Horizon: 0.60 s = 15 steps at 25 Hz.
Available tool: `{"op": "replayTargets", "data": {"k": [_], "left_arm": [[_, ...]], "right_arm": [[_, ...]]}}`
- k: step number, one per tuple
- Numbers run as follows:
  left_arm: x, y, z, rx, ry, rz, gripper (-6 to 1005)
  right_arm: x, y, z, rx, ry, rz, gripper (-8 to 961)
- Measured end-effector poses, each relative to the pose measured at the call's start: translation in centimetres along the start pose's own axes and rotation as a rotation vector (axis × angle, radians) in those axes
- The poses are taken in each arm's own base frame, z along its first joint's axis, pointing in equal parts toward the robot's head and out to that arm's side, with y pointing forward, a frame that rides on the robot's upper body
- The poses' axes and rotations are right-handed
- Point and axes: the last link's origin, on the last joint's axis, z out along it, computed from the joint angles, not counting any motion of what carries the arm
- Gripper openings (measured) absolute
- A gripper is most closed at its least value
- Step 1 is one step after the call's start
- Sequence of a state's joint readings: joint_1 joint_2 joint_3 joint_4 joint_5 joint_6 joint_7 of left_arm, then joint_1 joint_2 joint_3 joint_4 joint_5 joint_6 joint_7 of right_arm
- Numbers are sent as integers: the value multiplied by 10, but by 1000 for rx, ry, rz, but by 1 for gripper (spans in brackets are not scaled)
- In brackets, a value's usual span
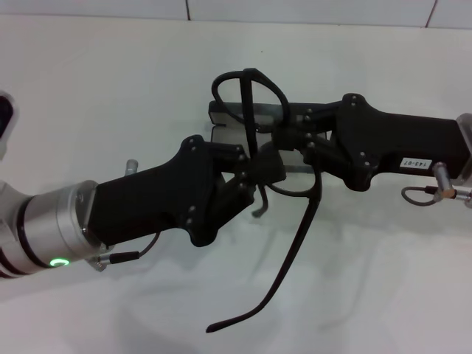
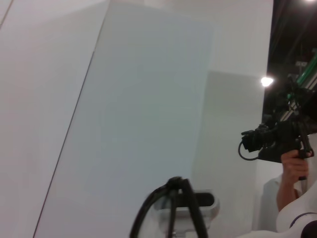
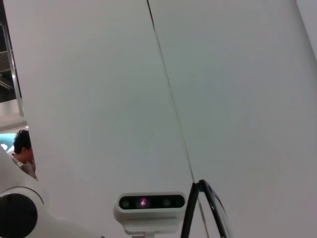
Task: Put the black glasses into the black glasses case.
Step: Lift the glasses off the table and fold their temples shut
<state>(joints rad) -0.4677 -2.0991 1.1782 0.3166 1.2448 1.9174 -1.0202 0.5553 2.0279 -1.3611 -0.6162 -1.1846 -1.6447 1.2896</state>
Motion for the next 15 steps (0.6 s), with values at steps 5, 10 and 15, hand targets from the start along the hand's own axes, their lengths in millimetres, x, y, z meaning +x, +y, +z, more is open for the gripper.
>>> {"op": "replayTargets", "data": {"k": [5, 10, 15], "left_arm": [[-2, -2, 0, 14, -4, -2, 43], [-2, -2, 1, 14, -3, 0, 43], [-2, -2, 1, 13, -3, 1, 43]], "right_arm": [[-1, 3, 0, -21, -6, 1, 69], [0, 4, 1, -29, -6, 4, 68], [0, 5, 2, -34, -6, 6, 68]]}}
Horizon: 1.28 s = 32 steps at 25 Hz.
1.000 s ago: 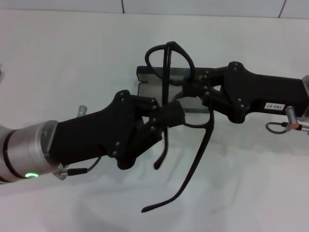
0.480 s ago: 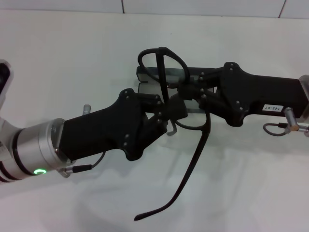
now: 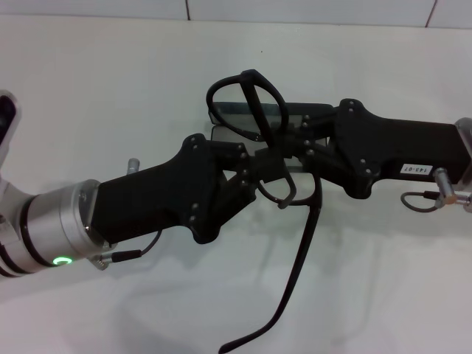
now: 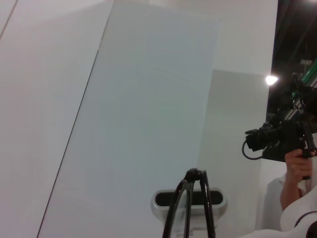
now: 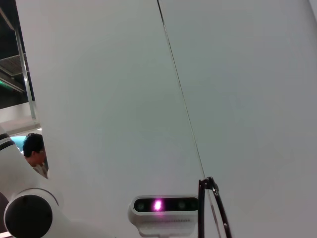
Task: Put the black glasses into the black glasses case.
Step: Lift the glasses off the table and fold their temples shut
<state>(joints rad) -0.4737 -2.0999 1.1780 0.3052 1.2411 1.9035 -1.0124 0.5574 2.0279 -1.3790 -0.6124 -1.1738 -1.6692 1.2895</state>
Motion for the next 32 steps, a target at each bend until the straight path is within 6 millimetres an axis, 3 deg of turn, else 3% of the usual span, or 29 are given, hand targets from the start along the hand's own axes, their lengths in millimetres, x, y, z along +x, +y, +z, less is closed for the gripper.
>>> {"op": "replayTargets", "data": {"k": [6, 12, 17, 25, 29, 32], "left_arm": [[0, 1, 0, -3, 3, 2, 43], [4, 7, -6, -26, 26, 12, 43], [3, 9, -10, -24, 18, 20, 42], [-8, 14, 3, -153, -97, 24, 42], [-13, 20, 14, -236, -113, 49, 42], [-9, 22, 20, -253, -75, 65, 42]], "right_arm": [[1, -2, -4, 28, -6, -8, 68], [-5, -4, -22, 83, -54, -30, 69], [-23, 10, -45, 55, -177, -90, 69], [-54, 21, -58, 32, -402, -250, 69], [-50, 8, -52, 116, -420, -291, 70], [-38, -8, -32, 150, -368, -291, 70]]}}
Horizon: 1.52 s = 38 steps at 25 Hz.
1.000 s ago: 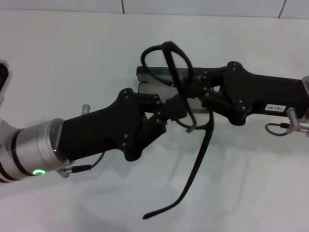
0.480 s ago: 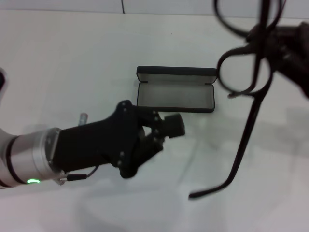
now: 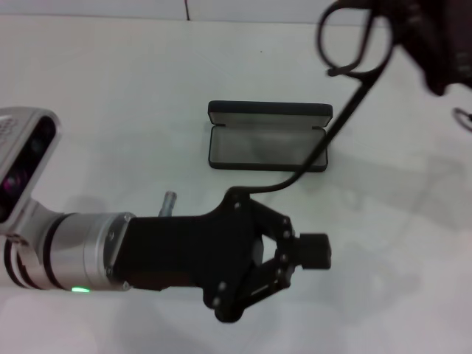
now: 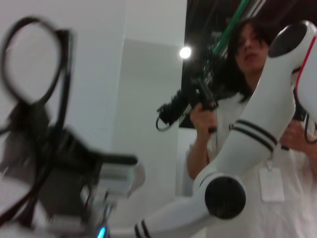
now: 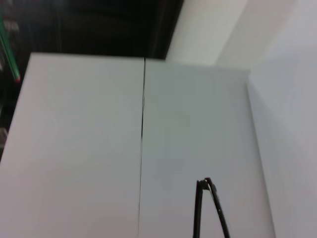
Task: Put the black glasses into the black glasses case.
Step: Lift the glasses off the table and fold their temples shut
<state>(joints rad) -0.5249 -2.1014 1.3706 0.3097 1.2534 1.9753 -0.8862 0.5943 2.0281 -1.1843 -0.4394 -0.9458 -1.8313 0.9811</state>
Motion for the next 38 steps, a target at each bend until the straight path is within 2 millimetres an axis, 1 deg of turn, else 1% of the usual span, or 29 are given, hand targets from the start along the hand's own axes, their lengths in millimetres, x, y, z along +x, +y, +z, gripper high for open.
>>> {"op": "replayTargets", "data": {"k": [4, 9, 19, 26, 38], "left_arm": [[7, -4, 2, 18, 48, 24, 42], [13, -7, -1, 70, 101, 43, 42], [19, -18, -7, 164, 155, 48, 42], [17, -27, -9, 237, 156, -9, 41], [14, -29, -12, 276, 158, -46, 41]], "right_arm": [[19, -2, 13, -12, 74, 8, 70], [30, 1, 18, -35, 137, 16, 70], [44, 3, 24, -50, 216, 26, 71], [54, 6, 32, -84, 282, 21, 71], [57, 8, 34, -98, 300, 22, 72]]}}
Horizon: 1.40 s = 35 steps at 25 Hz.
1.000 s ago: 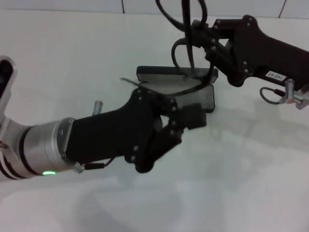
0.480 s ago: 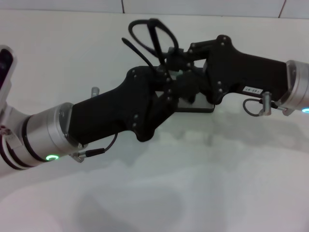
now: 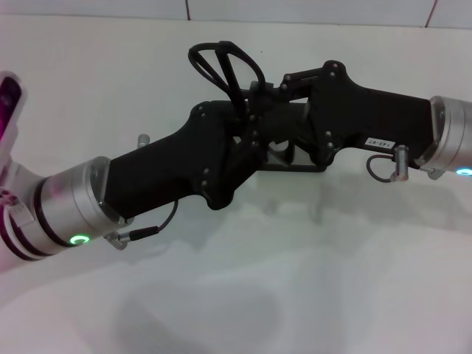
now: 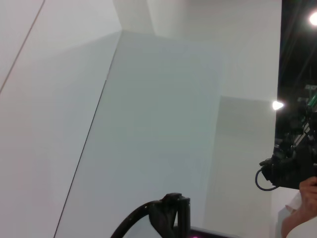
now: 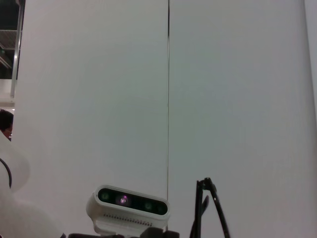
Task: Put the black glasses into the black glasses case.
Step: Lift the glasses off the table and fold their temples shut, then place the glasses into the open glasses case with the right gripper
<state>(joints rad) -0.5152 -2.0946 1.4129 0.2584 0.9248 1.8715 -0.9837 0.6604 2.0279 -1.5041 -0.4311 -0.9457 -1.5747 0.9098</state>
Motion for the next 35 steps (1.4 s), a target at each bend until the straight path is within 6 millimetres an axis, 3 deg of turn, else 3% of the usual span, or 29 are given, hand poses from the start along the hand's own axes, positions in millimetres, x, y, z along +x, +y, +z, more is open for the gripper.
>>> {"op": "replayTargets", "data": {"k": [10, 18, 22, 27, 35], "left_arm": [[-2, 4, -4, -8, -11, -14, 41], [0, 20, -31, -40, -38, -55, 41], [3, 25, -45, -27, -36, -51, 41], [3, 28, -54, 9, -22, -47, 42], [1, 29, -55, 22, -20, -39, 42]], "right_arm": [[4, -1, -4, 34, 12, 14, 73], [2, -10, -17, 87, 115, -12, 73], [2, -4, -12, 42, 330, -52, 73], [-3, 2, 4, 33, 741, -166, 74], [-23, -1, 36, 69, 1088, -404, 74]]}}
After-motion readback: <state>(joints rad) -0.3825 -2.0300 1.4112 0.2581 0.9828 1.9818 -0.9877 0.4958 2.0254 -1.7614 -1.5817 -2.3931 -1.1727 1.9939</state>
